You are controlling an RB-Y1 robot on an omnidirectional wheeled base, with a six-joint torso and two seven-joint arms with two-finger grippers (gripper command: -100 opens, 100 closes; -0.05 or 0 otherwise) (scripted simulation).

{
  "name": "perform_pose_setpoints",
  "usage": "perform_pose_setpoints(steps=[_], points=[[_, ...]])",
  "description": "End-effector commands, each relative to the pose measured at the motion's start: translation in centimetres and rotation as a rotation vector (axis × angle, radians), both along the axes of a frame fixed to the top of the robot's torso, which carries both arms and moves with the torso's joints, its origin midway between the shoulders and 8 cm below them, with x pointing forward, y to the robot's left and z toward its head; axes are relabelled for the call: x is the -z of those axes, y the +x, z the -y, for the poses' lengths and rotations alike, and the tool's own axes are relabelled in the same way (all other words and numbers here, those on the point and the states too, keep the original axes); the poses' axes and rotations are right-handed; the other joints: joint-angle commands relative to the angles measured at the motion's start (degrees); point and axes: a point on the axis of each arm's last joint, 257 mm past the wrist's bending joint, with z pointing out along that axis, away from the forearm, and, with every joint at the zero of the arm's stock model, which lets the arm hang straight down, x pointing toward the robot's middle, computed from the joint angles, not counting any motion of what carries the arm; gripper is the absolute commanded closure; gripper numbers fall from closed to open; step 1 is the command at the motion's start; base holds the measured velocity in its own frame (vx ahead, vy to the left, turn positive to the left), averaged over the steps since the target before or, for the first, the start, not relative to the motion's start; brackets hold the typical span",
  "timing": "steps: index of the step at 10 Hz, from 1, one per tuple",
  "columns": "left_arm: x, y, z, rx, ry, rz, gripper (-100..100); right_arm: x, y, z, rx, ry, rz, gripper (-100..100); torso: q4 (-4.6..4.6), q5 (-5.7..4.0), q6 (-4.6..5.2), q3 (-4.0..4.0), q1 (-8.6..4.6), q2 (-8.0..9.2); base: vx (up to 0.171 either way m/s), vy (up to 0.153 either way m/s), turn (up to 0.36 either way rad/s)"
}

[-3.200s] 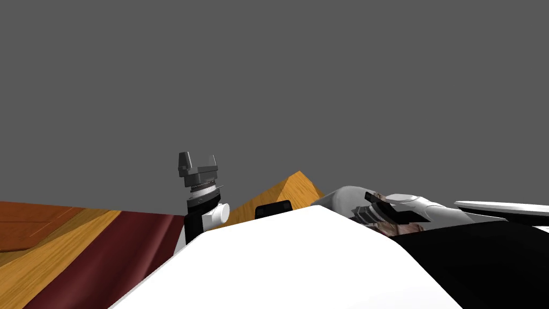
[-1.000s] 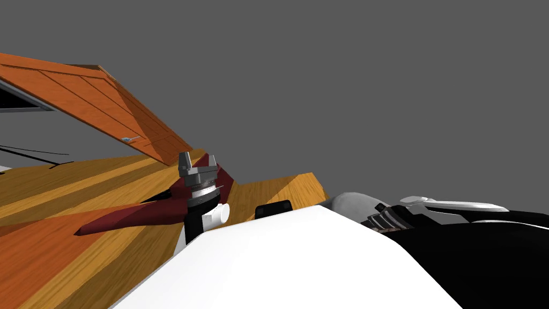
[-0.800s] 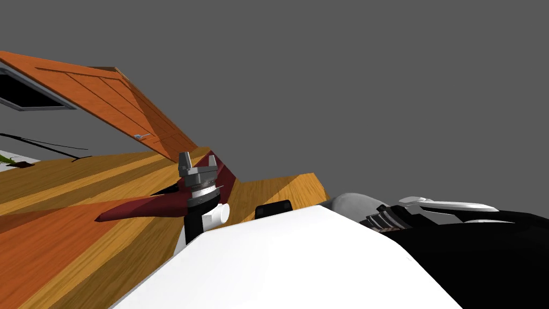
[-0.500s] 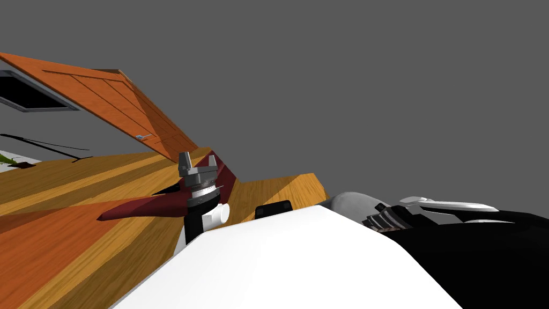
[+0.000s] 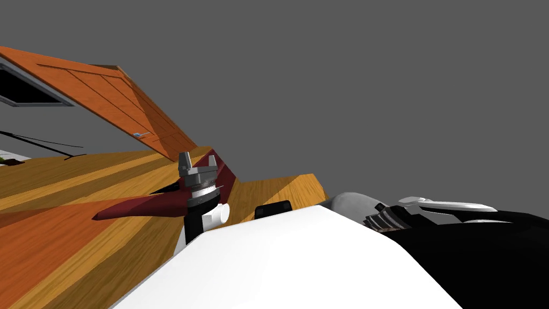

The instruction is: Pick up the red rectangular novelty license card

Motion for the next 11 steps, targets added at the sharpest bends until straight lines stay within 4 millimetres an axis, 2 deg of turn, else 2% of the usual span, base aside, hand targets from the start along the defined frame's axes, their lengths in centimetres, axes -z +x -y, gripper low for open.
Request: perform_pose_setpoints(steps=[1, 3, 5, 7, 8, 9, 11], points=[[0.0, 0.0, 0.0, 0.000, 0.000, 0.000, 0, -0.3, -0.1, 0.9, 0.003, -0.022, -0.001, 100, 0.00, 0.00, 0.00, 0.00, 0.00, 0.00, 0.016, -0.010, -0.008], [0.0, 0.0, 0.0, 0.000, 0.000, 0.000, 0, -0.8, -0.4, 1.6, -0.025, -0.040, -0.003, 100, -0.08, 0.04, 0.18, -0.12, -0.19, -0.19, 0.095, -0.034, -0.205], [0.0, 0.0, 0.0, 0.000, 0.000, 0.000, 0, -0.5, -0.2, 0.9, -0.030, -0.023, 0.000, 100, -0.06, 0.04, -0.04, -0.15, -0.23, -0.24, 0.040, -0.008, 0.029], [0.0, 0.0, 0.0, 0.000, 0.000, 0.000, 0, -0.7, -0.3, 1.0, -0.064, -0.024, 0.000, 100, -0.09, 0.09, 0.17, -0.12, -0.20, -0.18, 0.078, -0.010, -0.204], [0.0, 0.0, 0.0, 0.000, 0.000, 0.000, 0, -1.2, -0.5, 1.6, -0.093, -0.040, -0.002, 100, -0.08, 0.09, 0.05, -0.14, -0.19, -0.22, 0.120, -0.007, -0.202], [0.0, 0.0, 0.0, 0.000, 0.000, 0.000, 0, -0.9, -0.4, 1.0, -0.097, -0.025, 0.001, 100, -0.10, 0.12, 0.09, -0.21, -0.17, -0.35, 0.117, -0.010, -0.129], [0.0, 0.0, 0.0, 0.000, 0.000, 0.000, 0, -1.7, -0.7, 1.6, -0.161, -0.043, -0.001, 100, -0.13, 0.13, 0.09, -0.26, -0.17, -0.43, 0.163, -0.013, -0.310]])
